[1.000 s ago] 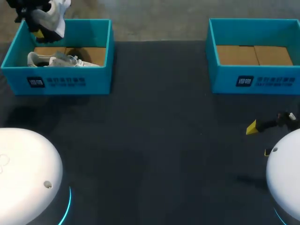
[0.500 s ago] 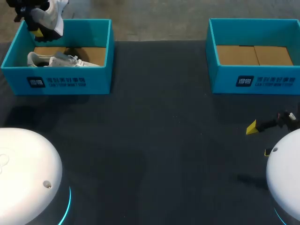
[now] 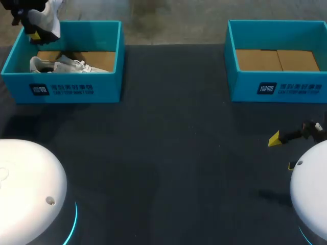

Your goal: Take the shoe out of the shoebox, open the shoe tongue, remove and reinsert the insole, then place the shoe into the shoebox

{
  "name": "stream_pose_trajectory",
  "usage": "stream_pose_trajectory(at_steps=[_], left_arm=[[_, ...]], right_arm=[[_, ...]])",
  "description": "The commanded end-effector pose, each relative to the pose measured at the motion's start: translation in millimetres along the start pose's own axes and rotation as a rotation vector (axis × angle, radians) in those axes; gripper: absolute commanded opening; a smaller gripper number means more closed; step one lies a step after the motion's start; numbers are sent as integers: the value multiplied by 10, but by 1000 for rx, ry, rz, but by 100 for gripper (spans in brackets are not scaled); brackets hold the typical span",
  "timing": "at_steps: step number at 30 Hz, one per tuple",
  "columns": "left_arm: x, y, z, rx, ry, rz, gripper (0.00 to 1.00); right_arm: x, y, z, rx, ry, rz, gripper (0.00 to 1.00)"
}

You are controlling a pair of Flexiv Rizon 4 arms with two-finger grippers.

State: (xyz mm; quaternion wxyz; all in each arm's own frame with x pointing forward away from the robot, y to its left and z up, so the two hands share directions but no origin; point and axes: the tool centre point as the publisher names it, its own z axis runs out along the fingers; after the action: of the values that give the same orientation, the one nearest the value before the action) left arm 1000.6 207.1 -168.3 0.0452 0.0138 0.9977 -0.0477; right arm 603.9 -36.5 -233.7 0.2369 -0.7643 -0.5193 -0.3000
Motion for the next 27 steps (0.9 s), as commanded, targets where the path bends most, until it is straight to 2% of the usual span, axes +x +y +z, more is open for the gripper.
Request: stream_pose_trajectory(at_steps=[1, 6, 14, 19, 27], left_arm=[[-164, 202, 75, 15, 6, 19, 0], [-374, 409, 96, -14, -8, 3, 0], [-545, 585, 132, 19, 28, -5, 0], [-631, 655, 140, 49, 39, 128, 0], [-657, 770, 168, -4, -7, 456, 0]], right_arm=[[0, -109, -71, -16, -1, 1, 100], [0, -109, -71, -16, -1, 1, 100], [0, -109, -71, -16, -1, 1, 100], [0, -109, -71, -16, -1, 1, 100], [0, -109, -71, -16, -1, 1, 100]])
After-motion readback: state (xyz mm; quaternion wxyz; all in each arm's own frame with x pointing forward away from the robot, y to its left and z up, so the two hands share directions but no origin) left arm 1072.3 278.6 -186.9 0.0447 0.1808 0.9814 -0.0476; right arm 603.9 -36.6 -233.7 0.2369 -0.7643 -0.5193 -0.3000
